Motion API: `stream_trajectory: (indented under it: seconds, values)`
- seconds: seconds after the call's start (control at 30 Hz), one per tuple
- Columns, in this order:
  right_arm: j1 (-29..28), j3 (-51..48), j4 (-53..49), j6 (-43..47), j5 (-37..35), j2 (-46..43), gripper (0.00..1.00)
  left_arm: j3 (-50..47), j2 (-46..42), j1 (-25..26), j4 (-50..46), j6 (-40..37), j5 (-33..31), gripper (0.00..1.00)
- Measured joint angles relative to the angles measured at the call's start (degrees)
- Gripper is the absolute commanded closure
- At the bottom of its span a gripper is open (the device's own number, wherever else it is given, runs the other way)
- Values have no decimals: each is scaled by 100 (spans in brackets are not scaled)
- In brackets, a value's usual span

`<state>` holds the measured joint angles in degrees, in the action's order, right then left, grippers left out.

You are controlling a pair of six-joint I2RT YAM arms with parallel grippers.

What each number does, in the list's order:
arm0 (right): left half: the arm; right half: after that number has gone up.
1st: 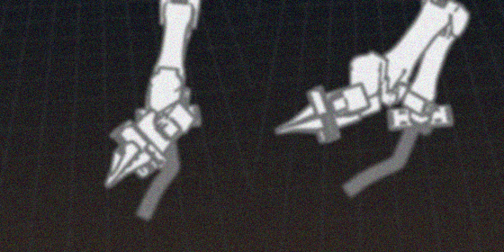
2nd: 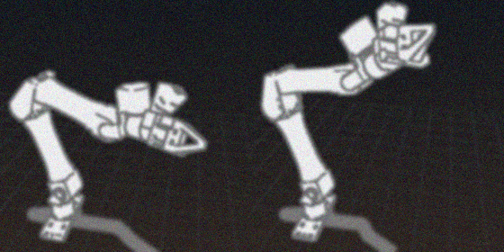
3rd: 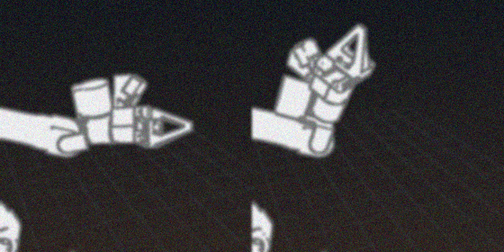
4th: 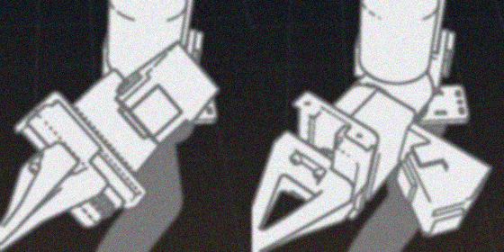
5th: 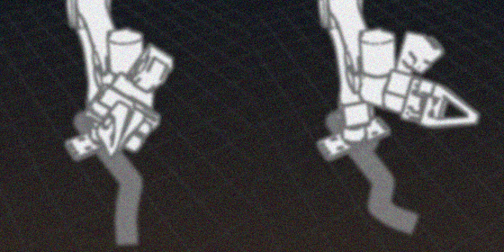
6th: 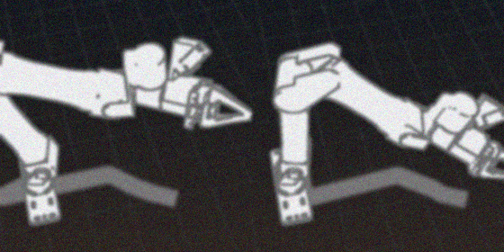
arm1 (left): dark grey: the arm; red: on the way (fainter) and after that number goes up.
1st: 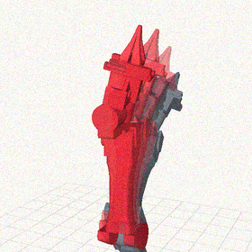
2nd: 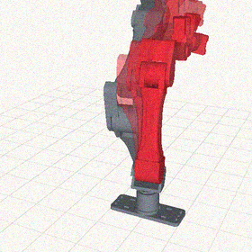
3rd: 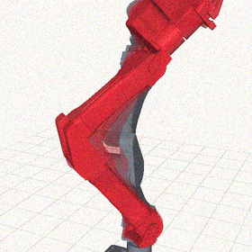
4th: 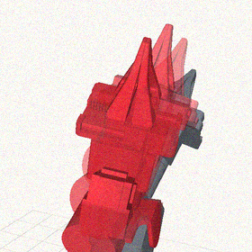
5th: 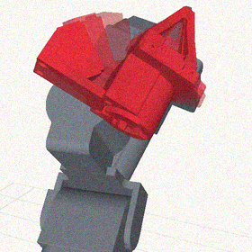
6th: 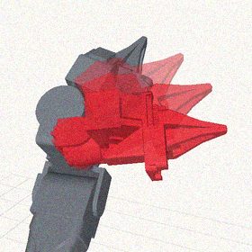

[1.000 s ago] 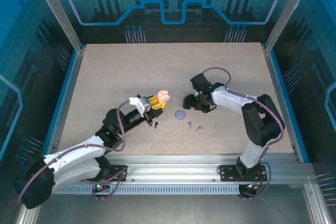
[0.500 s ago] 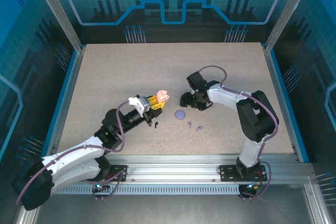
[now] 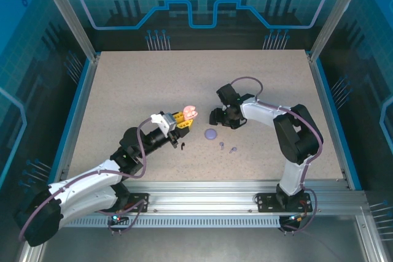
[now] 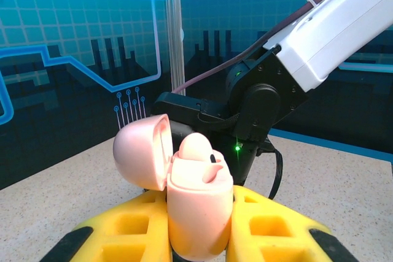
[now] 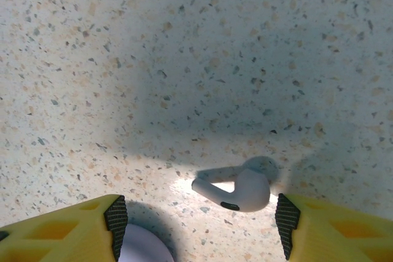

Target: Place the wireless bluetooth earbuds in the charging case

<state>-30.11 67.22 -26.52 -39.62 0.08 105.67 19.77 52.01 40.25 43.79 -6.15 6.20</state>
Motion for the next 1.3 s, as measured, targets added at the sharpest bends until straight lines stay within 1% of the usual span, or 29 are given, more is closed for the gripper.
stream_trajectory:
  seconds: [0.63,0.83,0.97,1.17,1.3]
  values:
    - [-79,376,31,85,76,413,32,0,-44,0,-17,-7,-39,96]
    - [-151,595,35,170,103,590,34,0,-44,0,-28,-26,-44,96]
    - [-153,671,-4,234,105,645,39,0,-50,0,-55,-26,-44,96]
    - [-186,885,-330,417,17,730,47,-2,-105,0,-111,-28,-44,96]
    - [-243,1091,-693,595,-162,798,49,-2,-107,0,-120,-26,-46,96]
